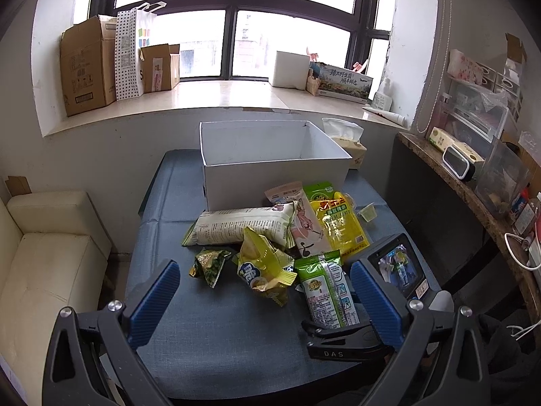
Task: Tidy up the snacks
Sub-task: 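Grasp the green seaweed packet with the right tool while the left tool grasps the yellow chip bag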
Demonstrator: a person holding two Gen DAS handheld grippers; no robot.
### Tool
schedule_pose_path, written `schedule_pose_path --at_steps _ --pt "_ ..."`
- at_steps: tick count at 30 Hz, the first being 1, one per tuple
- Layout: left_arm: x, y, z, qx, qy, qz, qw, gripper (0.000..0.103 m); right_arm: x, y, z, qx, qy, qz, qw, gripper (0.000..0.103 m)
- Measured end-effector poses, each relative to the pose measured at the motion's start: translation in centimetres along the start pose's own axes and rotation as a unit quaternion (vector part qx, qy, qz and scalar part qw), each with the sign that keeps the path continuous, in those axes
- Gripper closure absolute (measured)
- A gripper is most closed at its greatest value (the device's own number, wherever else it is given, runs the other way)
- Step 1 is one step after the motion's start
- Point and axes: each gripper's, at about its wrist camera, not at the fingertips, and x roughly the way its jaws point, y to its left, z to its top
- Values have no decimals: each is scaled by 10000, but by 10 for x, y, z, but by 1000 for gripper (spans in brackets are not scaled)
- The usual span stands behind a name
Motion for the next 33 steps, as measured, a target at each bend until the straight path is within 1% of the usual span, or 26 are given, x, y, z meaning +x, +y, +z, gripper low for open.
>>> schedule_pose_path --at_steps 1,2,4,6,7,9,10,12,14,18,20,23,25,28,30,32,33 --pt "1 0 0 12 7 2 10000 0 -1 1 -1 -24 -45 -180 9998 31" --pt "1 -1 -1 20 13 11 10000 0 -1 2 -1 -15 -36 -208 9998 31" --pt "3 -1 -1 23 39 22 10000 0 2 8 -2 -6 -52 -158 9999 35" --pt "4 0 -2 31 49 39 10000 0 -2 11 -2 18 -65 -159 9999 35" --pt "5 1 -3 39 51 33 10000 0 -11 6 -2 36 -81 -157 9998 36" --pt "9 3 -4 65 93 22 9999 0 -27 -2 -5 137 -258 -161 9994 36" --pt "13 3 -5 93 125 7 9999 0 -34 -7 -7 227 -341 -128 9991 36" --pt "22 4 -8 169 213 -67 9996 0 -53 -23 -14 491 -535 120 9973 36" --pt "35 2 -13 322 327 -117 9989 0 -74 -44 -20 844 -814 345 9925 35" --pt "72 -5 -25 756 651 -200 9948 0 -114 -85 -34 1497 -1426 505 9771 35" --pt "93 -6 -29 779 879 -197 9929 0 -129 -97 -40 1654 -1629 494 9714 35" --pt "120 -6 -28 639 1024 -186 9925 0 -151 -102 -38 1650 -1825 352 9686 35" --pt "138 -4 -28 519 1166 -263 9915 0 -159 -103 -37 1604 -1907 405 9676 35" --pt "163 -3 -27 439 1288 -130 9906 0 -160 -107 -32 1568 -1957 485 9668 35" --pt "178 -3 -29 398 1382 65 9896 0 -159 -104 -30 1540 -1941 534 9673 35" --pt "185 -2 -32 391 1391 154 9894 2 -158 -102 -30 1493 -1906 562 9686 35" --pt "186 -2 -34 400 1395 161 9893 8 -157 -100 -30 1455 -1890 567 9695 35"
